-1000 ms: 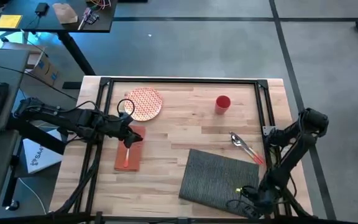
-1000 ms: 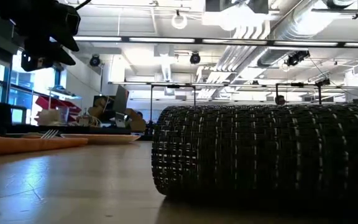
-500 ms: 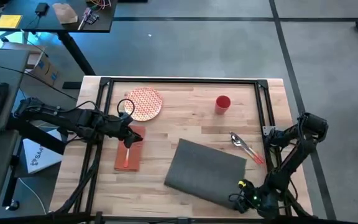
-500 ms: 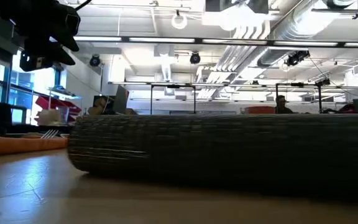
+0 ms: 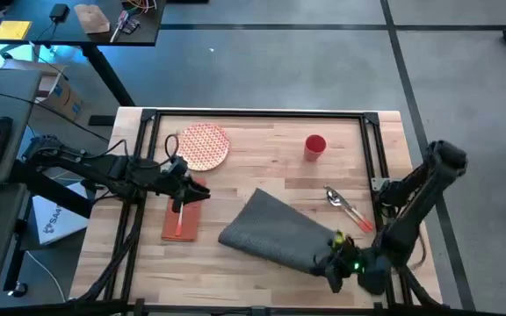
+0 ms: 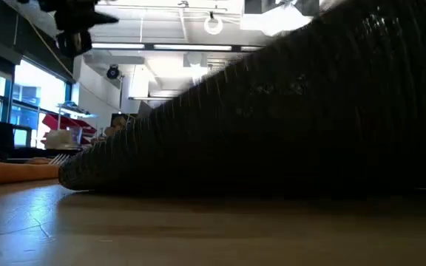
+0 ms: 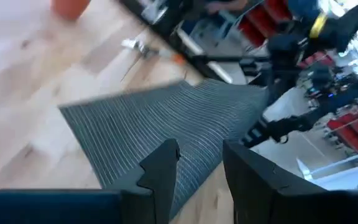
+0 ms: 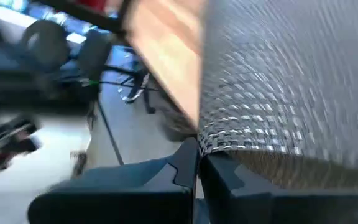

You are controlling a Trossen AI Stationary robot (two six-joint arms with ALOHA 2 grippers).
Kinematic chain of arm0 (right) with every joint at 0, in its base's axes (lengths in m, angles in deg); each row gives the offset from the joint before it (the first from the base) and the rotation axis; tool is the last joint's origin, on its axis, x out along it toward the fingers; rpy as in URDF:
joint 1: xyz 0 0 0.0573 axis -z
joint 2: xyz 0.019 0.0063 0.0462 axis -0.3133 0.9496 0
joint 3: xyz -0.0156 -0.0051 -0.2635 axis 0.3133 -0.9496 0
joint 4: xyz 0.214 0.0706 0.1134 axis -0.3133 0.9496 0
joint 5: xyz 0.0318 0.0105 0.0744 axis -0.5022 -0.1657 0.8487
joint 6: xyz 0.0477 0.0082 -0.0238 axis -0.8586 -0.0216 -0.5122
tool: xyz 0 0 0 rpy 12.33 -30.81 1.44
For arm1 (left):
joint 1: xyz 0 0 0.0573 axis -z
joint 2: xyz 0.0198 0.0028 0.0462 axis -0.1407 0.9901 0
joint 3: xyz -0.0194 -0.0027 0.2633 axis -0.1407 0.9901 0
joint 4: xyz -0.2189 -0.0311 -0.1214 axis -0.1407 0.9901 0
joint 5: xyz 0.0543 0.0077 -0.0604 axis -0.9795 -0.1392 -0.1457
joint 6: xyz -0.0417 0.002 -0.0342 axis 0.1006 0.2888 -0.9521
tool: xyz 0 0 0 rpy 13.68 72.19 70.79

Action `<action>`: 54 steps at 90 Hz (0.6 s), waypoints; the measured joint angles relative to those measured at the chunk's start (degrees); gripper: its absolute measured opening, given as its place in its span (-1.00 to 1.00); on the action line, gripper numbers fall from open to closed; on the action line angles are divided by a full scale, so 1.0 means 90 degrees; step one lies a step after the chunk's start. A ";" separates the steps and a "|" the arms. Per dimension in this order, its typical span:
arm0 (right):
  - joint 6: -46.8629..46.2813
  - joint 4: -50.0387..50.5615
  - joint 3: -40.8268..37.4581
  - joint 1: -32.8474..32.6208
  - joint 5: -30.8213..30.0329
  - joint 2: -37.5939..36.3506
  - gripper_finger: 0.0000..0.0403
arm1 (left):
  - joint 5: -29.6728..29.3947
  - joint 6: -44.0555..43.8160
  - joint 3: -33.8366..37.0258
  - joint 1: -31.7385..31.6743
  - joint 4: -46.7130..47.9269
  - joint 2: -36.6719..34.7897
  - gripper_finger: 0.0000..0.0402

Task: Set table place
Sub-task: Move the gray placemat to the center

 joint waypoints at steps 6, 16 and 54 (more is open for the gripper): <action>0.1230 0.0664 0.0736 0.0588 0.0768 -0.0229 -1.00 | -0.0113 0.0106 -0.0002 0.0034 -0.0081 0.0039 -0.50; 0.3079 0.1502 0.1972 0.1896 0.2763 -0.0276 -1.00 | -0.0227 0.0218 -0.0114 0.0053 -0.0024 0.0162 -0.58; 0.6967 0.3661 0.2596 0.5440 0.7838 0.1522 -1.00 | -0.0294 0.0433 -0.0410 0.0056 0.0124 0.0455 -0.74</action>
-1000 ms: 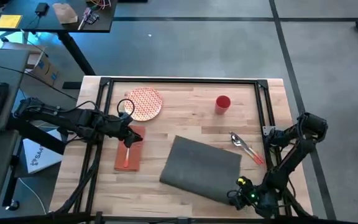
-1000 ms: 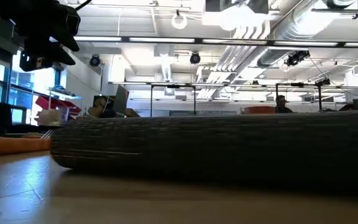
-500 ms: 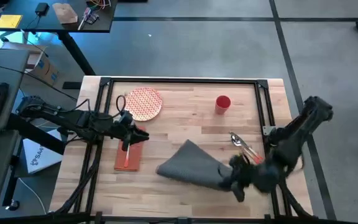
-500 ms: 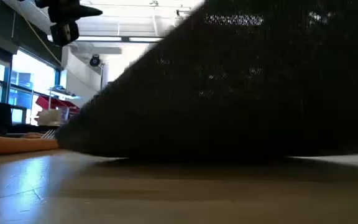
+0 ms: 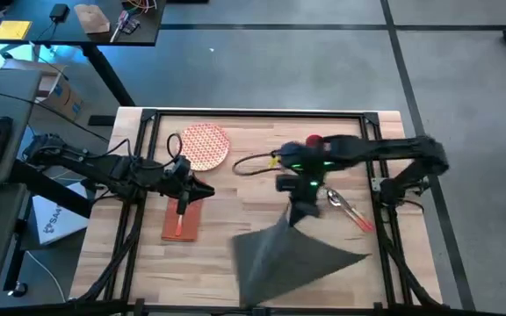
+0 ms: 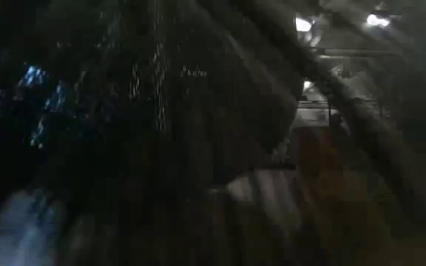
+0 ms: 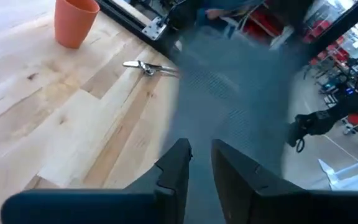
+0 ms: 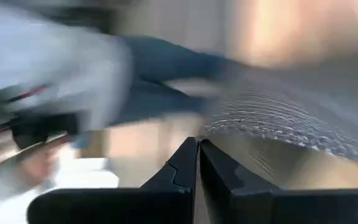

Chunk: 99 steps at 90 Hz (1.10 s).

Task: Set table place
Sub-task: Move the gray placemat to the center

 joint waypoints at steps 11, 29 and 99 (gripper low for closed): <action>0.0280 0.1444 -0.0147 0.0387 -0.1718 0.0380 -1.00 | -0.0003 -0.0181 0.0000 0.0000 0.0219 0.0002 -0.74; 0.0736 0.1477 -0.0188 0.0662 -0.2787 0.0739 -1.00 | -0.0026 -0.0240 0.0000 0.0000 0.0440 0.0002 -0.74; -0.3164 -0.0317 -0.2468 -0.2479 -0.2889 -0.0851 -1.00 | 0.1621 -0.0687 -0.0496 -0.0773 -0.1004 0.4320 -0.98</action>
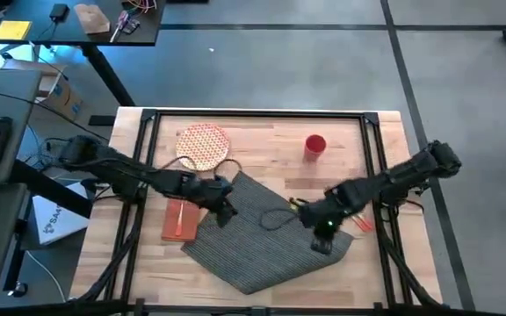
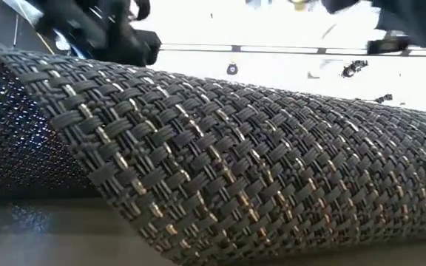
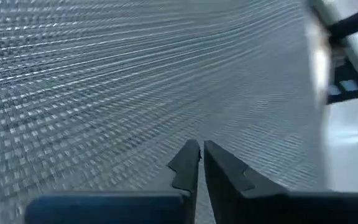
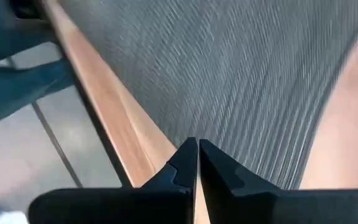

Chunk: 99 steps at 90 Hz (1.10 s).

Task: Set table place
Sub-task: Move the gray placemat to the center

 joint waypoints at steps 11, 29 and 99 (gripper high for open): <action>-0.1128 -0.0223 -0.0276 -0.0415 -0.0296 -0.0164 -1.00 | 0.0495 0.0168 -0.0231 -0.0403 0.0009 0.0935 -0.99; -0.1875 -0.0982 -0.0281 -0.0890 -0.0302 -0.0175 -1.00 | 0.0791 -0.0872 -0.0227 -0.1028 0.0671 0.1635 -1.00; -0.3753 -0.3055 -0.1675 -0.0732 -0.1273 -0.0017 -1.00 | -0.1097 -0.2061 0.0450 -0.0989 0.3372 -0.0215 -1.00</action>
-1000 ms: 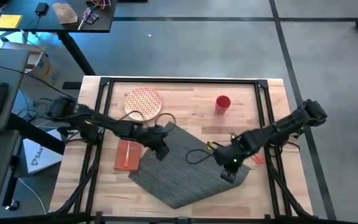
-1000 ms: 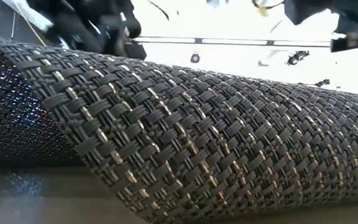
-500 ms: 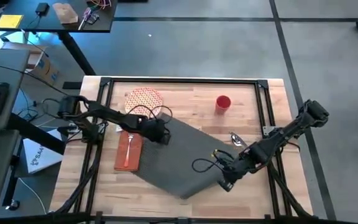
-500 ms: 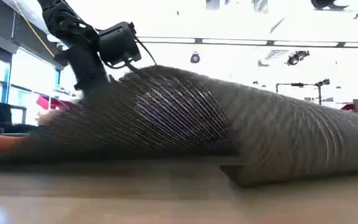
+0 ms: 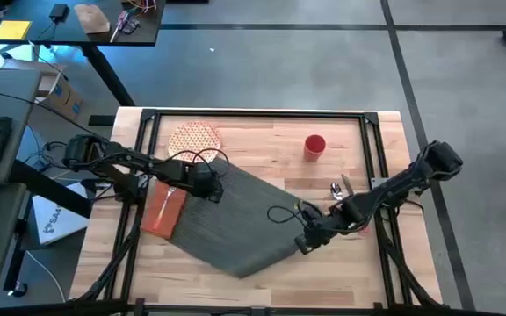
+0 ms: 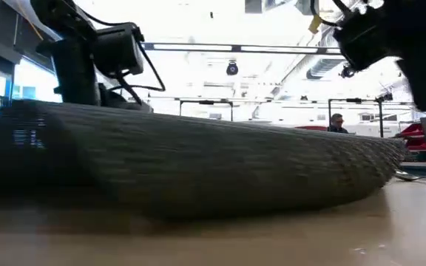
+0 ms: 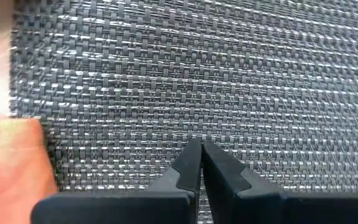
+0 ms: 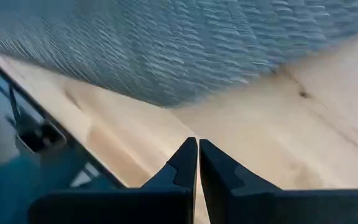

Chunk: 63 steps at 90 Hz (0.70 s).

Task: Set table place
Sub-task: Move the gray placemat to the center

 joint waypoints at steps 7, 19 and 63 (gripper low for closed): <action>0.0000 -0.0531 -0.0261 -0.0136 -0.0109 0.0007 -0.99 | 0.0000 0.0050 0.0000 0.0032 0.0039 -0.0016 -1.00; -0.0410 -0.2714 -0.1144 -0.0246 -0.0579 0.0064 -0.87 | 0.0003 0.0061 -0.0007 0.0086 0.0003 -0.0003 -1.00; -0.1907 -0.5159 -0.2472 -0.0111 -0.1400 0.0295 -0.10 | 0.0149 0.0119 -0.0015 0.0110 -0.0063 -0.0006 -1.00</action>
